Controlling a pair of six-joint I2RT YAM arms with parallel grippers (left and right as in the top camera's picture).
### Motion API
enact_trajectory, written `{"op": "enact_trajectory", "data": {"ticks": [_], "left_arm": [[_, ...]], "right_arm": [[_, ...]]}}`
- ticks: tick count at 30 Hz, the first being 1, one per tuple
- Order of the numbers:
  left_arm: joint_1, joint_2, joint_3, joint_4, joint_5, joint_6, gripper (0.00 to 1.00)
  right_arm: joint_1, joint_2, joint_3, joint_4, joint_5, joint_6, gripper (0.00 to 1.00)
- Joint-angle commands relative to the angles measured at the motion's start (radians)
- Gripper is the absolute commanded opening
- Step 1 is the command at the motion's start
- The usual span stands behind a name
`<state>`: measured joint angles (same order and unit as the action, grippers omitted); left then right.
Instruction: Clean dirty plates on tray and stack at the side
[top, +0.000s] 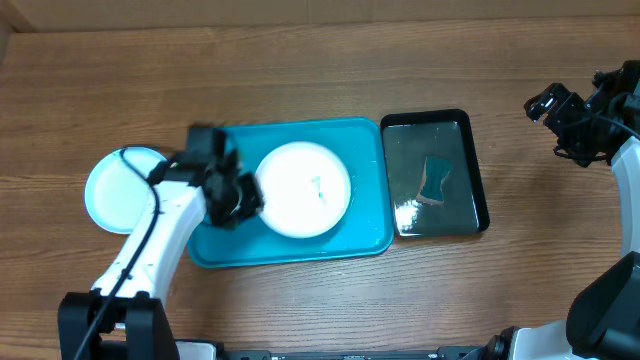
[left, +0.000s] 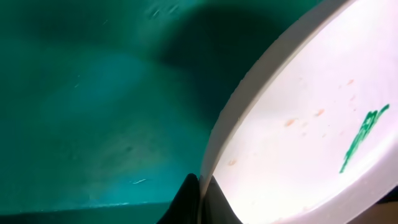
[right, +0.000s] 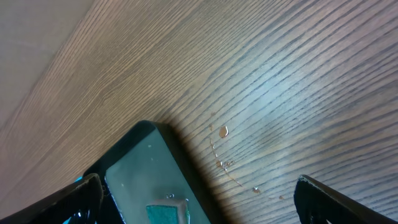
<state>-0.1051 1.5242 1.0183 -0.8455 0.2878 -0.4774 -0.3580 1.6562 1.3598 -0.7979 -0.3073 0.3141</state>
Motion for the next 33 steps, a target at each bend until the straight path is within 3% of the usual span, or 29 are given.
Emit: {"op": "enact_trajectory", "data": {"ticks": [1,18,24,28,33], "left_arm": [[-0.075,0.016,0.097,-0.005,-0.120,-0.093,0.04],[-0.105,0.232,0.100,0.137,-0.138,-0.154,0.04],[-0.105,0.236,0.101,0.148,-0.138,-0.080,0.33],[-0.103,0.236,0.127,0.128,-0.132,0.008,0.33],[-0.103,0.236,0.175,0.079,-0.135,0.031,0.35]], "right_arm": [[0.002,-0.005,0.014,0.004,-0.001,0.000,1.00],[0.002,-0.005,0.014,0.004,-0.001,0.000,1.00],[0.002,-0.005,0.014,0.004,-0.001,0.000,1.00],[0.002,-0.005,0.014,0.004,-0.001,0.000,1.00],[0.002,-0.005,0.014,0.004,-0.001,0.000,1.00]]}}
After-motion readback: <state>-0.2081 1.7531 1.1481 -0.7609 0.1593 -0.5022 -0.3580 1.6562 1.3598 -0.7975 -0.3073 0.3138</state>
